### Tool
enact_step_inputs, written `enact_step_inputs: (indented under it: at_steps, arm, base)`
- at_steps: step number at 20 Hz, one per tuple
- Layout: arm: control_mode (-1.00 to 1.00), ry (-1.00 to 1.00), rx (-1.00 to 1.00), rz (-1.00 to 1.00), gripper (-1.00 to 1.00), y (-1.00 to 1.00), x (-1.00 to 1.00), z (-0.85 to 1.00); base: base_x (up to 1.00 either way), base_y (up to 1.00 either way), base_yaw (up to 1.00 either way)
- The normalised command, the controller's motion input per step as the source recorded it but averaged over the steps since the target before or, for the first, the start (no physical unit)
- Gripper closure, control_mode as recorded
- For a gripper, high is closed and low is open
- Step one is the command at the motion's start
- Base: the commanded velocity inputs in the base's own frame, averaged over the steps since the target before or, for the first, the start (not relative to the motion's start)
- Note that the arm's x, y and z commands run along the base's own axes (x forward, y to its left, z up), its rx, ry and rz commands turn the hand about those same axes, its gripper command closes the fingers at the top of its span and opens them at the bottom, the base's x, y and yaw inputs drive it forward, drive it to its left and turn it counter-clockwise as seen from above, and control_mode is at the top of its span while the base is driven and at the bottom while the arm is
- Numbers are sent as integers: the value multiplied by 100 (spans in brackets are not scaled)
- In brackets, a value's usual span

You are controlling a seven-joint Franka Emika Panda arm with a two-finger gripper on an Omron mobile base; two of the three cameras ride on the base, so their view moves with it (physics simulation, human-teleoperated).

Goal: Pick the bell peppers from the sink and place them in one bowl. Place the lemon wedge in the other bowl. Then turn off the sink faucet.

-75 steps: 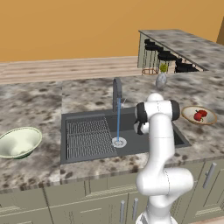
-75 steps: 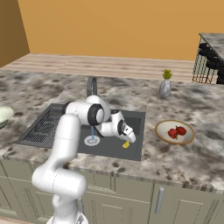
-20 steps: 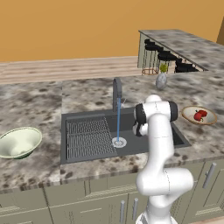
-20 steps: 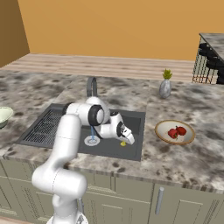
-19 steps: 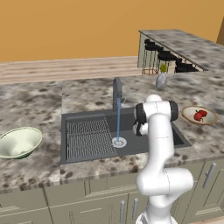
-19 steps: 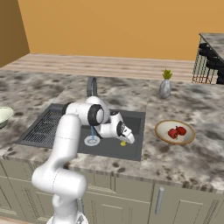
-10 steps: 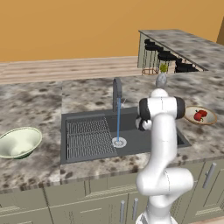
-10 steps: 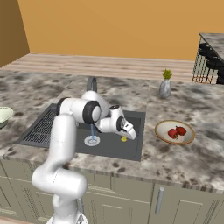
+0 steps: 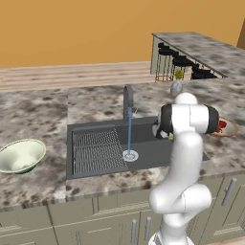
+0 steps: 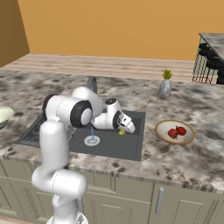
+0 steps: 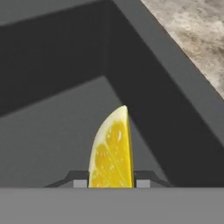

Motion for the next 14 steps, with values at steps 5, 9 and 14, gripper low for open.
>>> enact_step_inputs:
  at_steps: [5,9,14]
  arm:
    - [-100,-13,0,9,100,29,-51,68]
    - [-100,-6,0,15,100,31,-64,58]
    - [-100,-1,0,19,100,15,-53,66]
  base:
    - [0,0,0]
    - [0,0,0]
    - [0,0,0]
